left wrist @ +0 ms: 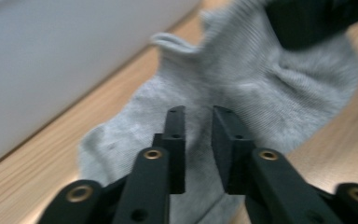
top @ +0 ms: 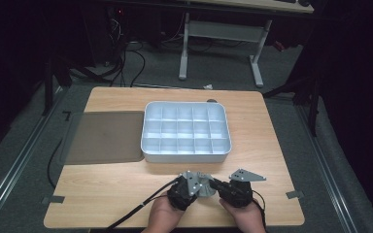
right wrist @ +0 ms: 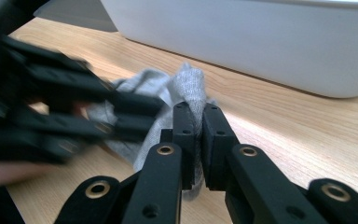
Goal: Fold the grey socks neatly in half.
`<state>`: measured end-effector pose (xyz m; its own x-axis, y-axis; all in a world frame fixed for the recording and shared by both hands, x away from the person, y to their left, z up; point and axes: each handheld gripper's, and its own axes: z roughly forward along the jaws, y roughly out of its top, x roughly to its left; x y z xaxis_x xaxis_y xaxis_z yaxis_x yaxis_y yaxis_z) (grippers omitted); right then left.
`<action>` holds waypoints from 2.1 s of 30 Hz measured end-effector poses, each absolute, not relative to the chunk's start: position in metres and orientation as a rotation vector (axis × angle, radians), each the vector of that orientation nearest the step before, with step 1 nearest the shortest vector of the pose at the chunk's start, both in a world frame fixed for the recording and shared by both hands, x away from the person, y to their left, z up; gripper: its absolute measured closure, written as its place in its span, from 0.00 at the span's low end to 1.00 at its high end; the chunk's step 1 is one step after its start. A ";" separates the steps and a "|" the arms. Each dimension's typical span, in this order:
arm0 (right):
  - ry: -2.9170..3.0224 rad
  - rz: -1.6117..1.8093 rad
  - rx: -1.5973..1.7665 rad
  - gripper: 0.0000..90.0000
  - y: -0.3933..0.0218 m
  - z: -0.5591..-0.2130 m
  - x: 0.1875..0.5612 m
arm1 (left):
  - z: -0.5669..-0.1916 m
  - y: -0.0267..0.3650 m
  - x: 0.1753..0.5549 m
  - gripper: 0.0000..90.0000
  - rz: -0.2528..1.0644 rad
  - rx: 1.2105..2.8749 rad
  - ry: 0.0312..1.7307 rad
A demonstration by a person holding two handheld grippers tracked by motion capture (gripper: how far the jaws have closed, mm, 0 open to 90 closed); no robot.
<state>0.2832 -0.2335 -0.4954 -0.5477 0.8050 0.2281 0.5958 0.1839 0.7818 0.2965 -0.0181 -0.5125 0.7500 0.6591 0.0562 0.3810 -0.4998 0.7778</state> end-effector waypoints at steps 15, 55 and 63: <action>2.249 1.141 1.326 0.96 -0.215 -0.483 0.284 | -0.526 0.064 0.307 0.65 0.131 1.940 0.929; 2.372 1.087 1.192 0.83 -0.144 -0.487 0.313 | -0.533 0.060 0.306 0.86 0.084 1.951 0.895; 2.303 1.105 1.135 0.75 -0.162 -0.470 0.292 | -0.533 0.061 0.306 0.86 0.084 1.942 0.895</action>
<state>0.2918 -0.1619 -0.4697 -0.6206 0.7835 0.0316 0.5148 0.3767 0.7701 0.3055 0.0607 -0.5332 0.7282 0.6173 -0.2976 0.5511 -0.2694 0.7897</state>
